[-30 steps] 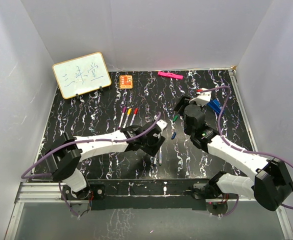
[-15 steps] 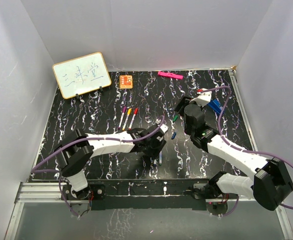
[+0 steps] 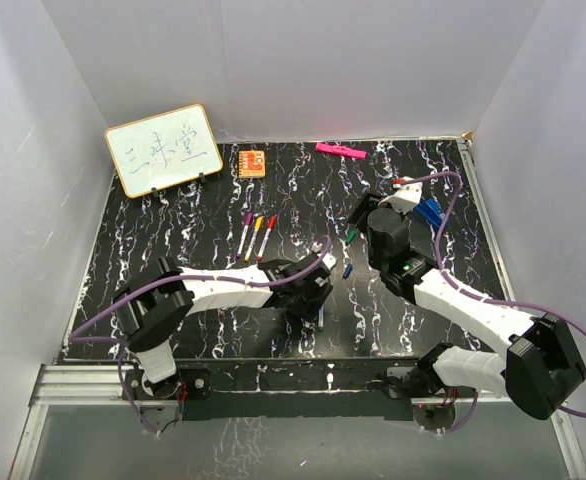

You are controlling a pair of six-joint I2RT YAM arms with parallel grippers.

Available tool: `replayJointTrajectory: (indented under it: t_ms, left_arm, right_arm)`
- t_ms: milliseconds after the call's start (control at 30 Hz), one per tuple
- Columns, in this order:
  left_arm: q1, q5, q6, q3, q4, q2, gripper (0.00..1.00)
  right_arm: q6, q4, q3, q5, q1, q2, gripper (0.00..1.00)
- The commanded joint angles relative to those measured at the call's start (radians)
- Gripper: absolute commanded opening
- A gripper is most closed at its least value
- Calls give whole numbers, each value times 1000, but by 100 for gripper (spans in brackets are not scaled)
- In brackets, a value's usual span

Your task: Insert the pens into the pen caps

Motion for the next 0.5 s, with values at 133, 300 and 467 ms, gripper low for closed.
replayJointTrajectory:
  t_ms: [133, 300, 467]
  left_arm:
    - [-6, -65, -20, -47, -143, 15, 57]
    - [-5, -104, -28, -70, -180, 31, 51]
    - [5, -141, -13, -77, -159, 34, 46]
  right_arm:
    - [13, 25, 19, -1, -11, -13, 53]
    - [26, 25, 13, -4, -14, -14, 53]
    - [27, 23, 12, -10, -15, -15, 53]
